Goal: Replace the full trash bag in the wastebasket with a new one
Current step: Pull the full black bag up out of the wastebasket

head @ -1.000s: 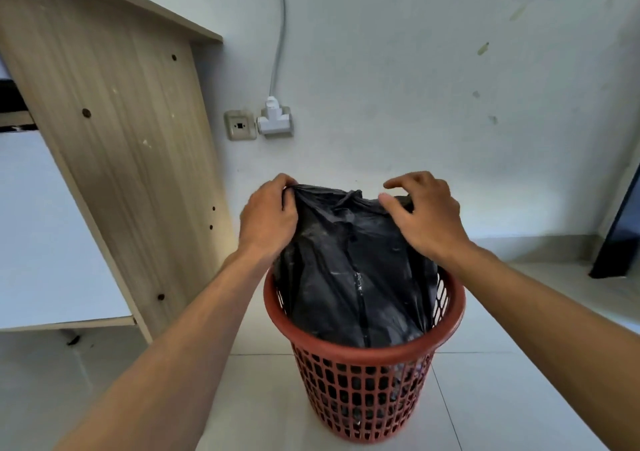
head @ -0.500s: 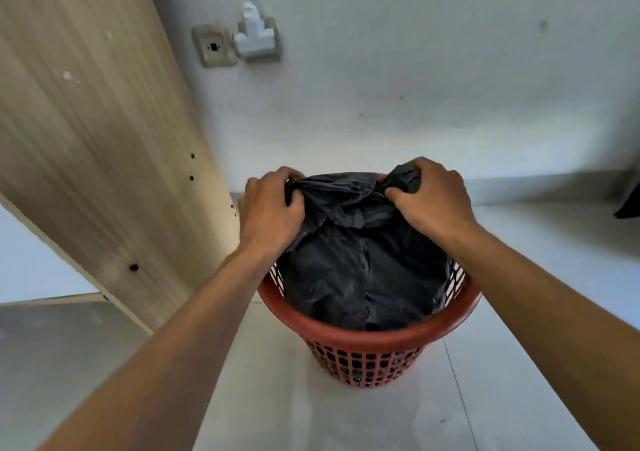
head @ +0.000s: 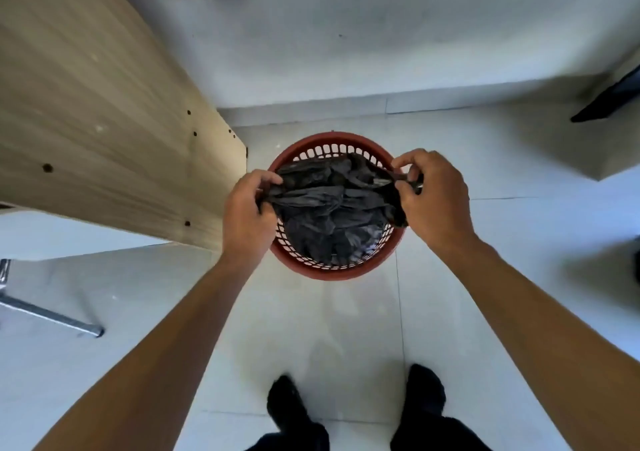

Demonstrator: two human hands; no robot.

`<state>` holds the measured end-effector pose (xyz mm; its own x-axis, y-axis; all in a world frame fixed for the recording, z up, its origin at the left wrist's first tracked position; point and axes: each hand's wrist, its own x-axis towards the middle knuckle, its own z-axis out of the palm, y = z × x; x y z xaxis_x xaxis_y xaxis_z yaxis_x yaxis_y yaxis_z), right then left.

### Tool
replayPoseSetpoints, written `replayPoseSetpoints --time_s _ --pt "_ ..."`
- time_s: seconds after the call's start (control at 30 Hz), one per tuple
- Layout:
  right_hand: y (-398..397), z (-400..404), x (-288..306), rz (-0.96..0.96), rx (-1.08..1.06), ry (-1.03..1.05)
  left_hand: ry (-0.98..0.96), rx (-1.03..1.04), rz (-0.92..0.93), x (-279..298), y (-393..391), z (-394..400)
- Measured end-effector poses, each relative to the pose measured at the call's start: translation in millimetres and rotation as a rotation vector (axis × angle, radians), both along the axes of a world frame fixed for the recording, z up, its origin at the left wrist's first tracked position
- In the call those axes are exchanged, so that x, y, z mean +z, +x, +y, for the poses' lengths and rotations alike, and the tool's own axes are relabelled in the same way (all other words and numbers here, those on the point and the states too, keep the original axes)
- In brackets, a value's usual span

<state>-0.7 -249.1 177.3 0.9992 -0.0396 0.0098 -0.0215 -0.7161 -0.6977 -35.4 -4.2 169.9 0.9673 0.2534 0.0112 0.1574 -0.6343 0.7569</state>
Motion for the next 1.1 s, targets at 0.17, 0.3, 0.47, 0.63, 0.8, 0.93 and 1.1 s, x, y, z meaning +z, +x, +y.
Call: replayPoseSetpoints --time_s 0.17,0.3,0.47,0.63,0.8,0.93,1.1 --pt "13.0 0.6 27.7 0.112 0.009 -0.145 -0.090 0.064 0.084 25.2 15.3 17.3" --pt "22.7 31.7 22.9 0.213 0.311 -0.411 -0.112 -0.020 0.159 18.2 26.1 23.0" --pt "34.1 82.4 -5.3 0.288 0.575 -0.646 -0.017 -0.142 0.284 2.1 33.1 42.4" --pt "46.4 109.0 -28.7 0.370 0.628 -0.640 0.197 -0.226 0.456 -12.0 37.9 57.2" --pt "40.0 109.4 -37.0 0.339 0.619 -0.460 -0.029 -0.047 0.629 -21.0 37.8 55.8" --pt "46.2 90.9 -24.6 0.192 0.510 -0.365 -0.085 -0.053 0.507 -0.1 49.8 45.6" --pt "66.5 72.7 4.3 0.086 0.444 -0.206 -0.082 -0.149 0.302 33.2 81.6 53.8"
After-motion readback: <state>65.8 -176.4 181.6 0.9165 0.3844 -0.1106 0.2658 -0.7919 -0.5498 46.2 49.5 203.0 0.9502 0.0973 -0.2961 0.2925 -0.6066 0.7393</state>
